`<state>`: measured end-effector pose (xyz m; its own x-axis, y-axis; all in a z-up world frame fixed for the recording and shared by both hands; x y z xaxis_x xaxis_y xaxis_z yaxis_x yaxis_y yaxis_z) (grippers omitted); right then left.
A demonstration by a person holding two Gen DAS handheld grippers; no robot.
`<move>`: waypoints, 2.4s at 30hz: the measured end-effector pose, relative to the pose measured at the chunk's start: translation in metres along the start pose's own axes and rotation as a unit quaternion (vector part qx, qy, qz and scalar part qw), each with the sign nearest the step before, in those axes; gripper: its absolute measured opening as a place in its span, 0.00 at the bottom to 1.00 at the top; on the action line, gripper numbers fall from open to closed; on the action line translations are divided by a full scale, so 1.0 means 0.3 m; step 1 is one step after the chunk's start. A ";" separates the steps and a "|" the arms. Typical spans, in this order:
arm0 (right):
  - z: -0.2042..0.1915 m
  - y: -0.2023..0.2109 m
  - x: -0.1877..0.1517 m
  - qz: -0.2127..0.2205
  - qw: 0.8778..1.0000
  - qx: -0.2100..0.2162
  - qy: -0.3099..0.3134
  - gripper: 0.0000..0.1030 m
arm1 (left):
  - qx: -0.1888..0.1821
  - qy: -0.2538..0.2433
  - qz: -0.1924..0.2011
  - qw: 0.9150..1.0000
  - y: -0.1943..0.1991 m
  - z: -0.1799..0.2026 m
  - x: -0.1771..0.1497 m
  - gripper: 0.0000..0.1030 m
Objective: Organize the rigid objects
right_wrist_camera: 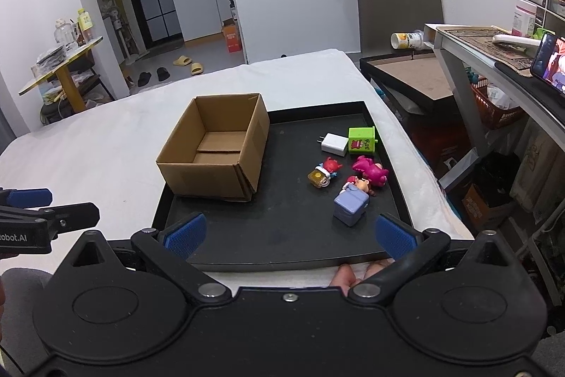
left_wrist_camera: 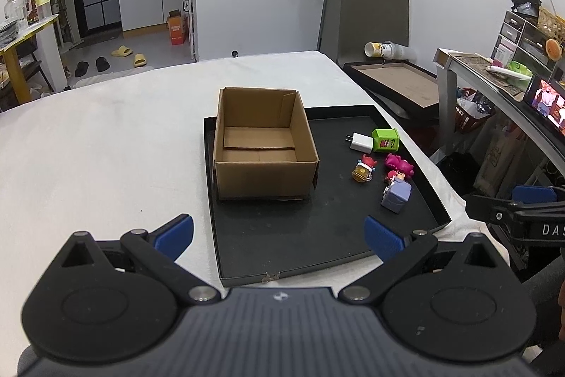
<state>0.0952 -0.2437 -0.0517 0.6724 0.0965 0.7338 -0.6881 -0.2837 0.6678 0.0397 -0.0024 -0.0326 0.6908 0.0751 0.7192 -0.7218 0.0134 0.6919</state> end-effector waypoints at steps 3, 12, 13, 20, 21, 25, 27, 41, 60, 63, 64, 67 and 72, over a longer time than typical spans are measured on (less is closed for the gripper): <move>0.003 -0.004 -0.001 -0.001 1.000 -0.002 -0.001 1.00 | -0.002 0.001 0.000 1.000 -0.003 -0.002 0.001 0.99; 0.004 -0.023 -0.003 -0.011 1.000 -0.007 0.002 1.00 | -0.008 0.007 -0.006 1.000 -0.035 -0.013 0.010 0.99; 0.005 -0.024 -0.003 -0.012 1.000 -0.009 0.004 1.00 | -0.010 0.010 -0.008 1.000 -0.042 -0.015 0.012 0.99; 0.033 -0.057 0.015 -0.023 0.999 -0.021 -0.014 1.00 | -0.009 0.025 -0.013 1.000 -0.102 -0.045 0.026 0.99; 0.038 -0.061 0.021 -0.023 0.999 -0.025 -0.017 1.00 | -0.009 0.029 -0.014 0.999 -0.116 -0.051 0.028 0.99; 0.063 -0.078 0.049 -0.022 0.999 -0.036 -0.035 1.00 | -0.003 0.042 -0.028 0.999 -0.165 -0.078 0.032 0.99; 0.070 -0.086 0.065 -0.018 0.998 -0.041 -0.035 1.00 | -0.005 0.044 -0.033 0.998 -0.185 -0.088 0.033 0.99; 0.097 -0.192 0.077 -0.044 0.996 -0.062 -0.042 1.00 | -0.006 0.059 -0.043 0.997 -0.306 -0.122 0.075 0.99; 0.205 -0.377 0.051 -0.080 0.988 -0.100 -0.091 0.86 | 0.002 0.105 -0.041 0.994 -0.466 -0.209 0.144 0.95; 0.214 -0.421 0.047 -0.091 0.986 -0.096 -0.098 0.78 | -0.001 0.118 -0.041 0.992 -0.495 -0.225 0.157 0.91; 0.216 -0.437 0.047 -0.095 0.986 -0.096 -0.101 0.77 | 0.001 0.120 -0.040 0.992 -0.504 -0.230 0.162 0.89; 0.223 -0.486 0.050 -0.103 0.983 -0.098 -0.114 0.75 | 0.004 0.126 -0.039 0.991 -0.536 -0.244 0.171 0.81; 0.238 -0.564 0.050 -0.111 0.980 -0.098 -0.134 0.70 | 0.003 0.145 -0.046 0.988 -0.588 -0.267 0.176 0.63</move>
<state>0.2412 -0.2624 -0.1625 0.8406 -0.1269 0.5266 -0.5386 -0.0921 0.8375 0.2001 0.0793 -0.1217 0.7115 0.3568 0.6054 -0.6557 0.0272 0.7545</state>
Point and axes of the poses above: each gripper's, at about its wrist camera, not at the fingertips, and y roughly against the way its jaws point, z to its right, x to its top, the point moved 5 cm from there along -y, roughly the way its jaws point
